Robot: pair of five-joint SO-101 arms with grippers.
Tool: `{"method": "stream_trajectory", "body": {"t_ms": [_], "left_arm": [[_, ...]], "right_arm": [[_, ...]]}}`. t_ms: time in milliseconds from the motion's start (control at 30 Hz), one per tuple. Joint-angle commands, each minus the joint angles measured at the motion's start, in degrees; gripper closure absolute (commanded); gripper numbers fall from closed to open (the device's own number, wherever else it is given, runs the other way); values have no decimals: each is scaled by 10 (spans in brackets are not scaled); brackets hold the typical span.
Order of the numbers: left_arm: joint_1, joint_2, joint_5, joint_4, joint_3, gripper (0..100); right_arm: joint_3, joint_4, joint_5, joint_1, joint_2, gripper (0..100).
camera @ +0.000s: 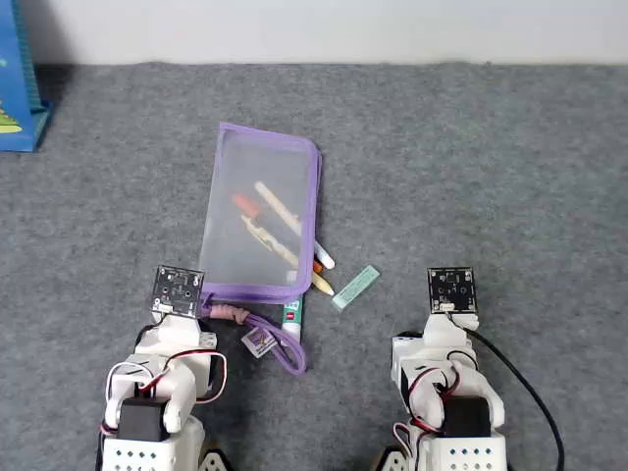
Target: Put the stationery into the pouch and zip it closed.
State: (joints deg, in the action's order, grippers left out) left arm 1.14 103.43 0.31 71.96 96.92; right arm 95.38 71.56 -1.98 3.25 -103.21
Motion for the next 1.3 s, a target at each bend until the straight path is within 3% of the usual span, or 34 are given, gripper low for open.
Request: {"method": "stream_trajectory", "body": {"t_ms": [0, 1267], "left_arm": [[4, 7, -4, 2, -4, 987], [4, 7, -4, 2, -4, 987]], "right_arm": [[11, 3, -2, -1, -8, 990], [11, 2, -4, 8, -8, 990]]}}
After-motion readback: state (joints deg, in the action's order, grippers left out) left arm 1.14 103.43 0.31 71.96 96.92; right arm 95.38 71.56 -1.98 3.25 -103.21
